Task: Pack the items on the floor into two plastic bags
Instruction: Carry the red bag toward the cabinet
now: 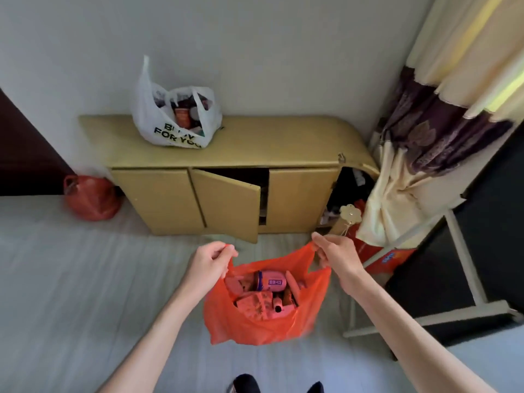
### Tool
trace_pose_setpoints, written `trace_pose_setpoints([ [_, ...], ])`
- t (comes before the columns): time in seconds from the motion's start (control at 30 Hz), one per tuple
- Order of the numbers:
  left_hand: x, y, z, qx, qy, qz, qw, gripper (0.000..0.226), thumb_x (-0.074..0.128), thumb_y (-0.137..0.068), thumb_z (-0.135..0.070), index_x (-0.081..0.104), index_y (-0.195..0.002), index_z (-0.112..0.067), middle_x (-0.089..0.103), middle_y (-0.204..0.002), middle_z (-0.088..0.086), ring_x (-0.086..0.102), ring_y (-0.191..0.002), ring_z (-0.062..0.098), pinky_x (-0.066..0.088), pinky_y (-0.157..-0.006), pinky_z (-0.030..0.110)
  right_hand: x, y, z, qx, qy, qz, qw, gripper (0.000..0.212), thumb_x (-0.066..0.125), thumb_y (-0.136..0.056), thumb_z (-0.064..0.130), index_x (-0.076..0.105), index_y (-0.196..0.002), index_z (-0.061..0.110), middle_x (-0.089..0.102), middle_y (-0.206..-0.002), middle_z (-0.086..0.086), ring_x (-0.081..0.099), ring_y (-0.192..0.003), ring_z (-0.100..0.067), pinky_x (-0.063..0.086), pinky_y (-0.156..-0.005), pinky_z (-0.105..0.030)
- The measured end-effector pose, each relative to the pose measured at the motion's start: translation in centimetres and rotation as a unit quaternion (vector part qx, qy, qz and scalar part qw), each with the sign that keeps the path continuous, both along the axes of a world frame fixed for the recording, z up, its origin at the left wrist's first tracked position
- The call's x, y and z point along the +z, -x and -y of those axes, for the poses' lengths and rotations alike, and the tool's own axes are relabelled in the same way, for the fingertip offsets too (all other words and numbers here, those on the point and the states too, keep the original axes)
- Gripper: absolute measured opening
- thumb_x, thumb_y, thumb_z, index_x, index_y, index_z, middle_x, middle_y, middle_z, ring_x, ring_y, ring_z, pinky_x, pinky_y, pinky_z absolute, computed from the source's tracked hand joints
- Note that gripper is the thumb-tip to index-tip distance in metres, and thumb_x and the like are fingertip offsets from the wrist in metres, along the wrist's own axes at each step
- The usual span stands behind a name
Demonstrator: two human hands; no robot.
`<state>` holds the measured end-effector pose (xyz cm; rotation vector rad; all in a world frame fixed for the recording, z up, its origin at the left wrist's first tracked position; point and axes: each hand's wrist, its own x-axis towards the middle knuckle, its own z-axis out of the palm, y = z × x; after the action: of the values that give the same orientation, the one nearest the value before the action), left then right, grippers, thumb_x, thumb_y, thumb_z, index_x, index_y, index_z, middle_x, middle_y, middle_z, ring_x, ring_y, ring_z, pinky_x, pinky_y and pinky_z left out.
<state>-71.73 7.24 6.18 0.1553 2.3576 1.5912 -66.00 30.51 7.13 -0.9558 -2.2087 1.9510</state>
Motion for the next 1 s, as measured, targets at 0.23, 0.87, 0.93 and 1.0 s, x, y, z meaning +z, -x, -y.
trace_pose_setpoints([
  [0.23,8.4,16.5,-0.6,0.081,-0.067,-0.108,0.989,0.031,0.046,-0.094,-0.012,0.058,-0.066,-0.009,0.038,-0.042,-0.004,0.037,-0.036,0.003,0.041,-0.051,0.018,8.2,17.4,1.1,0.048,-0.032,-0.112,0.992,0.032,0.056,-0.09,0.022,0.053,-0.064,0.003,0.039,-0.048,-0.002,0.034,-0.041,-0.012,0.03,-0.052,-0.027],
  [0.87,18.8,57.2,-12.5,0.091,-0.061,-0.147,0.983,0.031,0.046,-0.092,-0.008,0.057,-0.063,-0.013,0.053,-0.048,0.0,0.051,-0.035,0.0,0.034,-0.038,0.012,20.0,58.9,-10.7,0.032,-0.055,-0.208,0.976,0.027,0.054,-0.088,0.009,0.057,-0.061,0.007,0.047,-0.053,-0.007,0.043,-0.032,-0.007,0.037,-0.05,-0.028],
  [0.93,18.4,60.8,-13.5,0.071,-0.061,-0.125,0.988,0.029,0.045,-0.093,-0.009,0.057,-0.067,-0.01,0.055,-0.055,0.005,0.053,-0.036,0.0,0.039,-0.042,0.014,19.8,62.2,-11.4,0.018,-0.038,-0.189,0.981,0.027,0.055,-0.088,0.008,0.057,-0.061,0.007,0.05,-0.056,-0.006,0.047,-0.04,-0.009,0.039,-0.051,-0.025],
  [1.0,17.8,64.1,-14.3,0.054,-0.045,-0.108,0.992,0.026,0.046,-0.093,-0.009,0.058,-0.07,-0.008,0.058,-0.05,0.002,0.052,-0.036,-0.001,0.038,-0.039,0.013,19.2,65.2,-12.0,0.01,-0.037,-0.162,0.986,0.026,0.055,-0.088,0.008,0.056,-0.063,0.007,0.052,-0.059,-0.006,0.048,-0.051,-0.013,0.038,-0.054,-0.023],
])
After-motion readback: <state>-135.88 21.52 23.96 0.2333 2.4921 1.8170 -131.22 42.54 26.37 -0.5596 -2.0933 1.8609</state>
